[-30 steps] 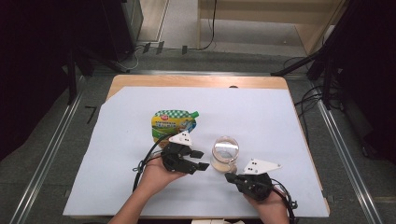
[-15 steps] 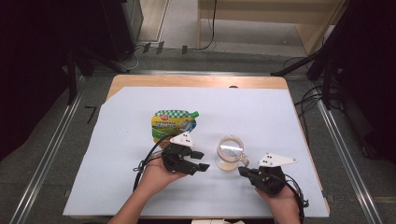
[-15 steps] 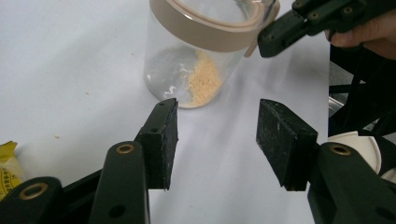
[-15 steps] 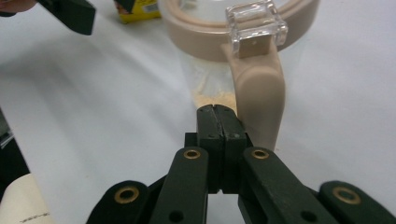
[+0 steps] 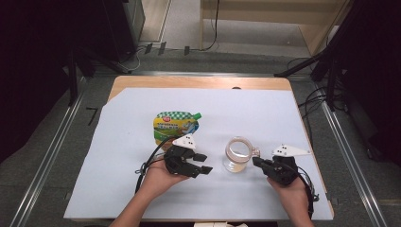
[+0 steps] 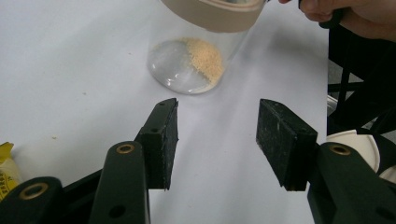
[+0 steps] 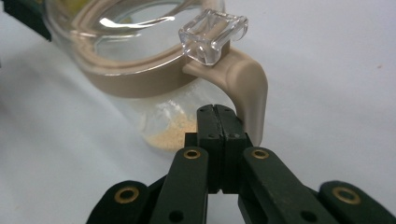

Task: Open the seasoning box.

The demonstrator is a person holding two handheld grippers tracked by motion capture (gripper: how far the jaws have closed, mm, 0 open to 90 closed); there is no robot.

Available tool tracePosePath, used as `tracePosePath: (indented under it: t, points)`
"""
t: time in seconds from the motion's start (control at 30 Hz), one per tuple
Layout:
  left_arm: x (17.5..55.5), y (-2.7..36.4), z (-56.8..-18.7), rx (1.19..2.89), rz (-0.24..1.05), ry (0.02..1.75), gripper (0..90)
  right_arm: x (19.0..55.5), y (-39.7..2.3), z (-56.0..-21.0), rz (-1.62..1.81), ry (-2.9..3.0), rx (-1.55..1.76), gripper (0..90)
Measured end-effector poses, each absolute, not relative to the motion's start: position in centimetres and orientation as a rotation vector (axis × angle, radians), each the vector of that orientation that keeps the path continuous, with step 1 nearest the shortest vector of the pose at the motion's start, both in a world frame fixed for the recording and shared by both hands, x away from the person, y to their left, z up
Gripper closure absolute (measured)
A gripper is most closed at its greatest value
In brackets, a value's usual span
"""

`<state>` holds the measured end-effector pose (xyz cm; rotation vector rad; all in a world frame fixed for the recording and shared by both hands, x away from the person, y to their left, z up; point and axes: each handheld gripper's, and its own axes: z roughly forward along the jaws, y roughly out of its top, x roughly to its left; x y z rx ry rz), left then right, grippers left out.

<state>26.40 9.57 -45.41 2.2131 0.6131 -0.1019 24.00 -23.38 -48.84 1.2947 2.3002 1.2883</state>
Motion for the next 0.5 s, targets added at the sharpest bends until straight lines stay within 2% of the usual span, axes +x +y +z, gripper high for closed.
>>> tracePosePath:
  t: [0.5]
  points:
    - [26.5,9.2,-45.6,2.207,-0.103,0.616,47.1,27.8,-23.3,-50.0,1.314,2.257,1.302,90.0]
